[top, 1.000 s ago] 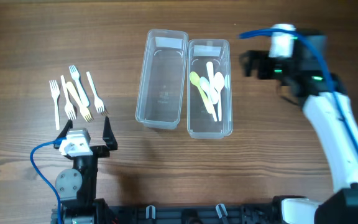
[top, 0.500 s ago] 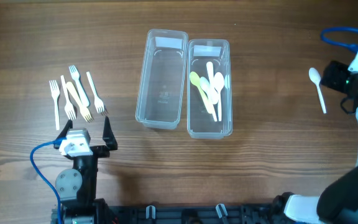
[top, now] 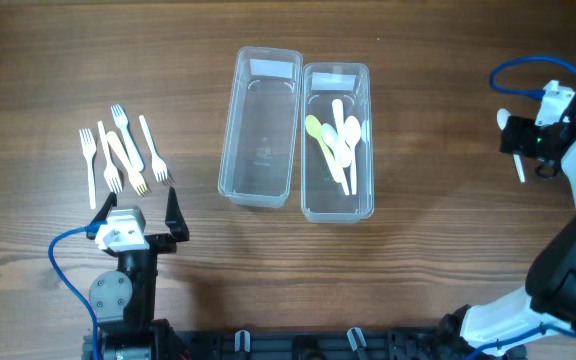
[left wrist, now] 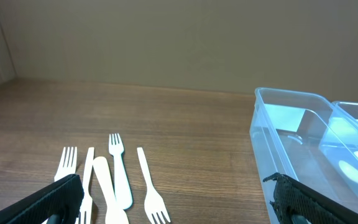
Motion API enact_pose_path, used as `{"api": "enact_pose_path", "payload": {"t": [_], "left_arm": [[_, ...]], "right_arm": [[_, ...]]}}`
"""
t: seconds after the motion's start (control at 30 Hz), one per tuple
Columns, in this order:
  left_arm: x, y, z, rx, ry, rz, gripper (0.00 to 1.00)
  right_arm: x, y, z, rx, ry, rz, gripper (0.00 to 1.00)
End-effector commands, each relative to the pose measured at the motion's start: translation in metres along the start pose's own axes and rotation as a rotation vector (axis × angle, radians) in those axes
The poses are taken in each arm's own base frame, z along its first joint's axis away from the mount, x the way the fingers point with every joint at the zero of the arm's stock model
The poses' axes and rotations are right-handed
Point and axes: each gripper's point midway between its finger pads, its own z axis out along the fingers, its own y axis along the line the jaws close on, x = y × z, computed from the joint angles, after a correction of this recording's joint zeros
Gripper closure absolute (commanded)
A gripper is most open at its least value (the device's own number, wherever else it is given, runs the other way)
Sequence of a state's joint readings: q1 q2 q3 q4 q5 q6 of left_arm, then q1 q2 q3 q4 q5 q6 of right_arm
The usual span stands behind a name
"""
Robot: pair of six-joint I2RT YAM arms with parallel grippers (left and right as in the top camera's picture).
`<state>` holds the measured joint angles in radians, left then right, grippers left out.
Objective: Pack container
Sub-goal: 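Move right gripper to last white spoon and grasp it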
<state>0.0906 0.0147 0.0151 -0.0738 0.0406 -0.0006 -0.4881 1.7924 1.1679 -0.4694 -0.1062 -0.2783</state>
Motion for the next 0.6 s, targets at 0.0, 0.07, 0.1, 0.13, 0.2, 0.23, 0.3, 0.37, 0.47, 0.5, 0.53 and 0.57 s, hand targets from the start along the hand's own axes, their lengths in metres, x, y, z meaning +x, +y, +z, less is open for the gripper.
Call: {"api": "enact_pose_path", "payload": {"t": [0.0, 0.07, 0.1, 0.13, 0.2, 0.23, 0.3, 0.37, 0.47, 0.5, 0.53, 0.57], "left_arm": [[0.002, -0.004, 0.000, 0.021, 0.001, 0.020, 0.00], [0.002, -0.004, 0.000, 0.021, 0.001, 0.020, 0.00], [0.002, -0.004, 0.000, 0.021, 0.001, 0.020, 0.00], [0.002, -0.004, 0.000, 0.021, 0.001, 0.020, 0.00], [0.002, -0.004, 0.000, 0.021, 0.001, 0.020, 0.00], [0.002, -0.004, 0.000, 0.021, 0.001, 0.020, 0.00], [0.002, -0.004, 0.000, 0.021, 0.001, 0.020, 0.00], [0.002, -0.004, 0.000, 0.021, 0.001, 0.020, 0.00], [0.002, -0.004, 0.000, 0.021, 0.001, 0.020, 0.00], [0.002, -0.004, 0.000, 0.021, 0.001, 0.020, 0.00], [0.002, -0.004, 0.000, 0.021, 0.001, 0.020, 0.00], [0.002, -0.004, 0.000, 0.021, 0.001, 0.020, 0.00]], "right_arm": [[0.006, 0.008, 0.024, -0.057, 0.029, -0.035, 0.16], [0.009, 0.008, 0.032, -0.060, 0.038, -0.034, 0.15], [0.009, 0.008, 0.035, -0.060, 0.038, -0.036, 0.15], [0.009, 0.008, 0.036, -0.059, 0.036, -0.036, 0.15], [0.008, 0.008, 0.040, -0.059, 0.032, -0.035, 0.15], [0.008, 0.008, 0.041, -0.062, 0.030, -0.037, 0.16], [0.007, 0.008, 0.043, -0.064, 0.027, -0.038, 0.16], [0.007, 0.008, 0.045, -0.064, 0.026, -0.038, 0.17], [0.010, 0.008, 0.049, -0.066, 0.034, -0.040, 0.17], [0.011, 0.008, 0.051, -0.068, 0.038, -0.040, 0.17], [0.013, 0.009, 0.052, -0.070, 0.044, -0.042, 0.17], [0.016, 0.009, 0.055, -0.073, 0.052, -0.042, 0.17]]}}
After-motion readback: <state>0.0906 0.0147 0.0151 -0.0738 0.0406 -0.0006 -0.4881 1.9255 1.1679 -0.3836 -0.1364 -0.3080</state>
